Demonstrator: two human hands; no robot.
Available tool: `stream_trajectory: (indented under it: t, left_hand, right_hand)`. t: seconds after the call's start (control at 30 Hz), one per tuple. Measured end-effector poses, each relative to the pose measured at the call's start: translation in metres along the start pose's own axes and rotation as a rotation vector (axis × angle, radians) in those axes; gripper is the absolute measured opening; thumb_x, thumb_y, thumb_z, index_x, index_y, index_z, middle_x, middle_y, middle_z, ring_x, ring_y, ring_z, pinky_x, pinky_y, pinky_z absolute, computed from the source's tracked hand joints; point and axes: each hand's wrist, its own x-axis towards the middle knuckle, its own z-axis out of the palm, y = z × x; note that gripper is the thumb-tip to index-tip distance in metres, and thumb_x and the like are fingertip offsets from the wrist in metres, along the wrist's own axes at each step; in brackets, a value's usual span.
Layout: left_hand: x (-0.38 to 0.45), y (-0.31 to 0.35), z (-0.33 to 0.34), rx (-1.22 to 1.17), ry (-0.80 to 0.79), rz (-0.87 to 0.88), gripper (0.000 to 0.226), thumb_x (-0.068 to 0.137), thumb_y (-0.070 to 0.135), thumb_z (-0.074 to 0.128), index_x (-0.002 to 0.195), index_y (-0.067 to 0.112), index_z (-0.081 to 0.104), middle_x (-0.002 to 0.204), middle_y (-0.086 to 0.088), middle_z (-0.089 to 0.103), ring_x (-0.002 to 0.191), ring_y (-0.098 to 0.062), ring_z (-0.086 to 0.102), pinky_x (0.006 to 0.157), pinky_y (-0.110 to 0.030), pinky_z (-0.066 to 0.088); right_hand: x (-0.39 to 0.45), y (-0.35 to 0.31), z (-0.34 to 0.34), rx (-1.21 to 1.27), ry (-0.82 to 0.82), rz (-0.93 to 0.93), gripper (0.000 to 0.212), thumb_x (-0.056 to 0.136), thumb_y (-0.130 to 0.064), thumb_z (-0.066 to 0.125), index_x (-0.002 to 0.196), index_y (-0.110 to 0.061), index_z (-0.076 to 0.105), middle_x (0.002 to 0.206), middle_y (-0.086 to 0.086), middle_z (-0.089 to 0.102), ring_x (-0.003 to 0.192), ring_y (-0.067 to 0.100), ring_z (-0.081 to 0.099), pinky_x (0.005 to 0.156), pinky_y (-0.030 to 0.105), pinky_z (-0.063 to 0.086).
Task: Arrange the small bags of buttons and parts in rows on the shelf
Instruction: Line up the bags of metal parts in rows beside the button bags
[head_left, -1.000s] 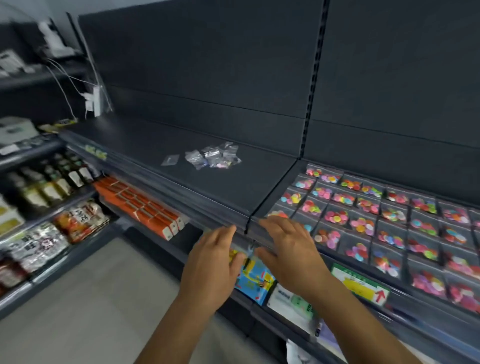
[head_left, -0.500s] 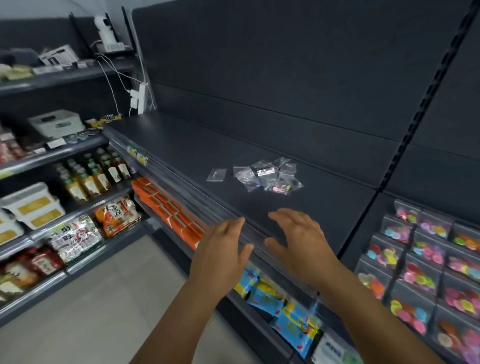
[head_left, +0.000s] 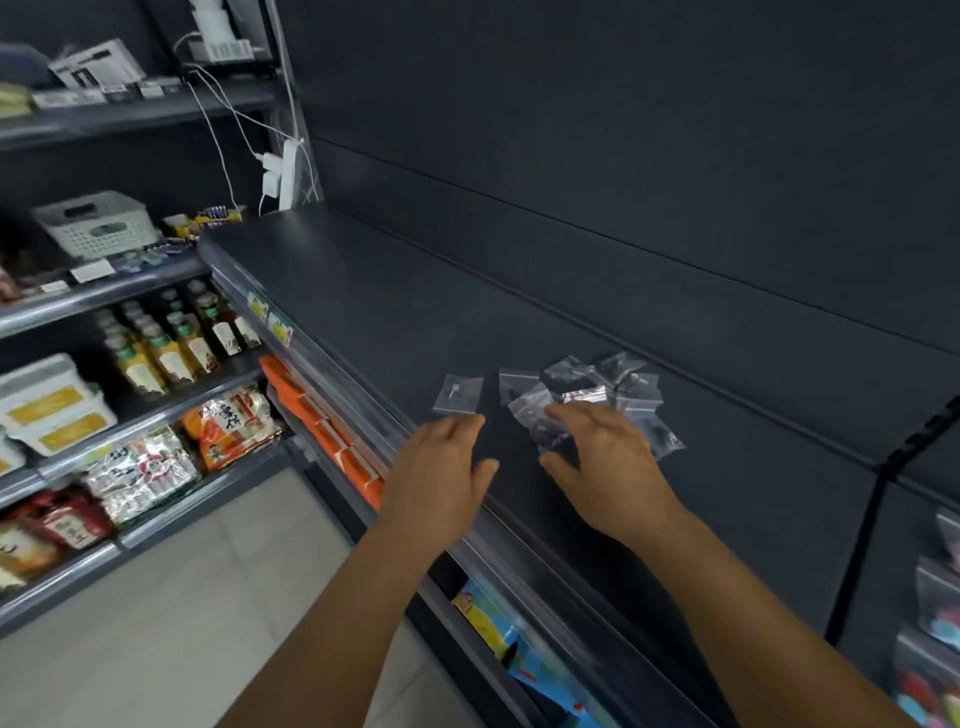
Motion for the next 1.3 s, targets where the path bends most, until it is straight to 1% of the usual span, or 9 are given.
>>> stream_trajectory:
  t: [0.2,0.37,0.5,0.67,0.8,0.9,1.03,1.23,1.3]
  left_hand:
    - [0.037,-0.029,0.012,0.121,-0.051,0.083,0.049,0.099,0.040,0.034,0.142,0.017,0.036,0.143,0.002,0.040,0.133,-0.017,0.033,0.109,-0.031,0.025]
    - [0.051,-0.041,0.006,-0.037,-0.049,0.228,0.029,0.098,0.032,0.040,0.107,0.018,0.064,0.105,0.004,0.062,0.098,-0.015,0.056,0.091,-0.029,0.042]
    - [0.072,-0.049,-0.004,-0.117,-0.061,0.224,0.034,0.097,0.026,0.047,0.131,0.020,0.051,0.128,0.003,0.053,0.118,-0.017,0.046,0.096,-0.030,0.041]
    - [0.099,-0.054,0.001,-0.077,-0.241,0.303,0.057,0.095,0.027,0.051,0.147,0.021,0.029,0.147,0.002,0.038,0.132,-0.021,0.032,0.107,-0.033,0.032]
    - [0.112,-0.055,0.003,-0.169,-0.315,0.259,0.062,0.085,0.026,0.064,0.142,0.020,0.039,0.125,-0.005,0.053,0.119,-0.025,0.044,0.098,-0.035,0.041]
    - [0.114,-0.056,0.000,-0.275,-0.371,0.179,0.041,0.079,0.024,0.071,0.118,0.019,0.062,0.104,0.000,0.060,0.098,-0.019,0.059,0.084,-0.030,0.048]
    - [0.111,-0.052,-0.005,-0.488,-0.413,0.157,0.006,0.079,0.021,0.071,0.082,0.020,0.066,0.076,0.009,0.059,0.067,-0.007,0.055,0.061,-0.020,0.041]
    - [0.096,-0.011,-0.013,-1.024,-0.534,0.043,0.009,0.086,0.013,0.064,0.080,0.016,0.059,0.073,0.004,0.060,0.059,-0.009,0.055,0.055,-0.017,0.048]
    - [0.086,0.006,-0.012,-1.167,-0.613,-0.001,0.007,0.087,0.006,0.063,0.088,0.013,0.063,0.077,0.001,0.062,0.064,-0.013,0.057,0.063,-0.021,0.055]
  right_hand:
    - [0.028,0.000,0.022,-0.140,-0.087,0.016,0.038,0.095,-0.031,0.045,0.133,-0.028,0.044,0.145,-0.007,0.035,0.133,0.019,0.029,0.112,0.035,0.024]
    - [0.037,-0.012,0.032,-0.049,-0.058,0.075,0.032,0.095,-0.027,0.046,0.125,-0.028,0.057,0.129,-0.003,0.049,0.120,0.021,0.042,0.102,0.029,0.037]
    - [0.044,-0.021,0.034,0.012,0.027,0.236,0.037,0.092,-0.025,0.054,0.129,-0.023,0.054,0.128,0.002,0.050,0.123,0.022,0.042,0.099,0.026,0.038]
    - [0.051,-0.032,0.036,0.044,-0.006,0.417,0.053,0.087,-0.026,0.062,0.135,-0.022,0.043,0.135,0.005,0.041,0.121,0.026,0.046,0.099,0.032,0.041]
    - [0.056,-0.041,0.034,0.135,0.004,0.538,0.063,0.082,-0.018,0.067,0.137,-0.019,0.037,0.127,0.007,0.049,0.112,0.026,0.054,0.093,0.034,0.047]
    - [0.053,-0.042,0.036,0.214,0.041,0.622,0.041,0.079,-0.011,0.064,0.118,-0.016,0.051,0.097,0.000,0.060,0.093,0.022,0.059,0.077,0.030,0.049]
    - [0.037,-0.042,0.035,0.463,0.217,0.696,0.010,0.081,-0.009,0.063,0.083,-0.018,0.067,0.066,-0.006,0.062,0.058,0.008,0.056,0.053,0.016,0.046]
    - [0.007,-0.038,0.020,0.699,0.610,0.820,0.014,0.086,-0.022,0.064,0.075,-0.026,0.072,0.070,0.000,0.070,0.061,0.012,0.055,0.061,0.025,0.047]
    - [-0.005,-0.036,0.012,0.800,0.690,0.849,0.013,0.086,-0.023,0.064,0.078,-0.024,0.074,0.071,0.003,0.072,0.063,0.013,0.057,0.067,0.031,0.051]
